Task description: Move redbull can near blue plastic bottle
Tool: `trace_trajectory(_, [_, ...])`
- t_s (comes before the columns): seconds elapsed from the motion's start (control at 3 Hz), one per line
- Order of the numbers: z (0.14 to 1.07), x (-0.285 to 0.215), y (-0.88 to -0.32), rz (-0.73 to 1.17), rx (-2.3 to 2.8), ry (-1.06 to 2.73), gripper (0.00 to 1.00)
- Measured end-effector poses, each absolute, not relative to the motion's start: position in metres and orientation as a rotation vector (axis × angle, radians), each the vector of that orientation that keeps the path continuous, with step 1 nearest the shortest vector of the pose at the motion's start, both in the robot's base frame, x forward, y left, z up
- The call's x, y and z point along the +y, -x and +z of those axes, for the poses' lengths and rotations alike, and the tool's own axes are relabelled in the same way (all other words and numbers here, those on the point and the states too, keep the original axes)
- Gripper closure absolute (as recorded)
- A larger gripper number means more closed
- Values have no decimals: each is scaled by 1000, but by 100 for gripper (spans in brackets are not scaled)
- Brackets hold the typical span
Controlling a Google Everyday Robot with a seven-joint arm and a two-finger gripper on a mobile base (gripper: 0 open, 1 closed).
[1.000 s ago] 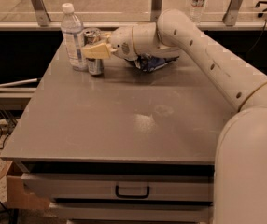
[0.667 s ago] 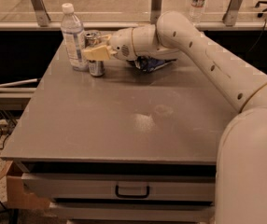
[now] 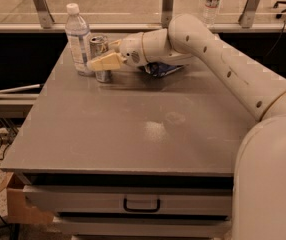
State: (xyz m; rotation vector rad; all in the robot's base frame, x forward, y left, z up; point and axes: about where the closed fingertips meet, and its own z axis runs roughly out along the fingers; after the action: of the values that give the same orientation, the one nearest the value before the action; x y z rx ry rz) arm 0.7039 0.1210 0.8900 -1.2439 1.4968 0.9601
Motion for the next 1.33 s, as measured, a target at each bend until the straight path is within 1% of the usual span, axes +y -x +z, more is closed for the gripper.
trace_trajectory(0.33, [887, 118, -704, 941, 1505, 1248, 0])
trace_trajectory(0.67, [887, 115, -704, 928, 1509, 1253, 0])
trace_trajectory(1.0, [888, 94, -694, 861, 1567, 1258, 0])
trace_trajectory(1.33, [891, 58, -675, 744, 1666, 1252, 0])
